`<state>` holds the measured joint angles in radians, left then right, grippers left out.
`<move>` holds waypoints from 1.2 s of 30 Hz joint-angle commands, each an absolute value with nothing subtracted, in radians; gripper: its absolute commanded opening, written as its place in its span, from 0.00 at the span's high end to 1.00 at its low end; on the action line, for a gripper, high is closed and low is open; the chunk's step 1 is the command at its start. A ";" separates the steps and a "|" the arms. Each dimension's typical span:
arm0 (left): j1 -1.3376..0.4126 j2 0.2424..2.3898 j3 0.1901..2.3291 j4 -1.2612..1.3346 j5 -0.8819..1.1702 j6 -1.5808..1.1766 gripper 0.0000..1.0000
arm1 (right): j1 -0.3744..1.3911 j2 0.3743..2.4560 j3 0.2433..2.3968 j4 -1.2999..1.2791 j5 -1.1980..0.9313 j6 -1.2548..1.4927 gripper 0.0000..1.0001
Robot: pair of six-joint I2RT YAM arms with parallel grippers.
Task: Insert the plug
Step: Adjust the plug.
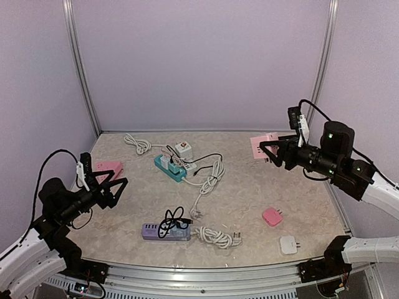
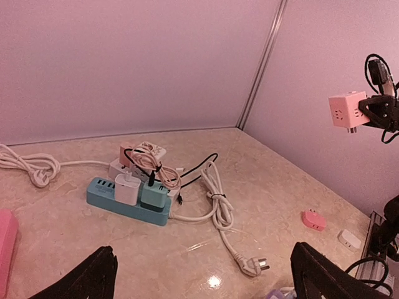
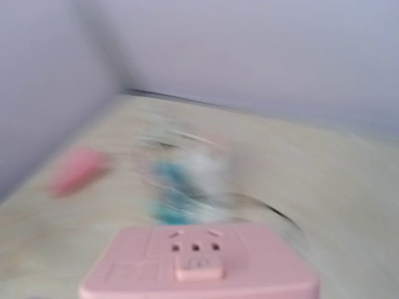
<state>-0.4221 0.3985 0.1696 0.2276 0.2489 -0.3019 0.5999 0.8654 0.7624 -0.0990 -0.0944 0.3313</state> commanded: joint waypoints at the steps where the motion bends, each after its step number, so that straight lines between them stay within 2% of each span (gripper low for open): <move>1: -0.454 0.416 0.303 0.189 0.460 -0.165 0.05 | 0.743 1.007 0.922 0.126 -0.385 0.118 1.00; 5: -0.545 0.498 0.474 0.052 0.598 -0.015 0.02 | 0.846 1.175 1.071 0.209 -0.525 0.060 1.00; 10: -0.664 0.647 0.678 -0.057 0.616 0.088 0.01 | 0.975 1.372 1.238 0.353 -0.624 0.011 1.00; 15: -0.742 0.769 0.816 -0.043 0.640 0.126 0.01 | 1.038 1.487 1.282 0.551 -0.676 -0.004 1.00; 21: -0.802 0.842 0.876 -0.049 0.637 0.159 0.02 | 1.072 1.558 1.333 0.596 -0.721 0.061 1.00; 29: -0.857 0.865 0.904 -0.058 0.603 0.217 0.16 | 1.092 1.595 1.358 0.599 -0.715 0.069 1.00; 36: -0.876 0.866 0.932 -0.042 0.540 0.239 0.13 | 1.102 1.612 1.378 0.551 -0.719 0.051 1.00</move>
